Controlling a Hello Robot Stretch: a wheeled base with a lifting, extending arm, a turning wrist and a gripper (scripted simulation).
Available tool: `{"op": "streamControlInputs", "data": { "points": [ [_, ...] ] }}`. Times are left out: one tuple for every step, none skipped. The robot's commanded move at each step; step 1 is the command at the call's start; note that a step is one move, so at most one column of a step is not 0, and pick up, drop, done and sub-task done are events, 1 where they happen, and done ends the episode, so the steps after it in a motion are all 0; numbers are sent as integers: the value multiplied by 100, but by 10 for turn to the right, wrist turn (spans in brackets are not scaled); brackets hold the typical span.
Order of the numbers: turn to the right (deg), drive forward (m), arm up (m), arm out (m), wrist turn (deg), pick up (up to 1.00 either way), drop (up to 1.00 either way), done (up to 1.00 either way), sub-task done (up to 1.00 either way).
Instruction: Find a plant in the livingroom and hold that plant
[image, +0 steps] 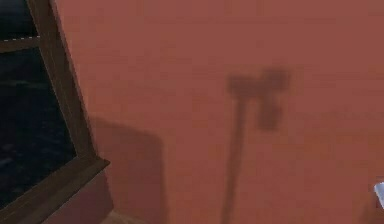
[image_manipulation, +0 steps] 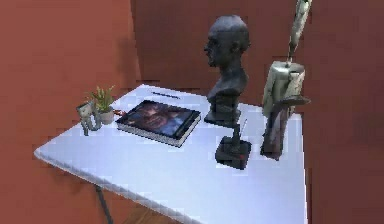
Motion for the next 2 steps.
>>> {"op": "streamControlInputs", "data": {
  "points": [
    [-180, 0, 0, 0, 0, 0, 0, 0, 0],
    [0, 0, 50, 0, 0, 0, 0, 0, 0]
  ]
}}
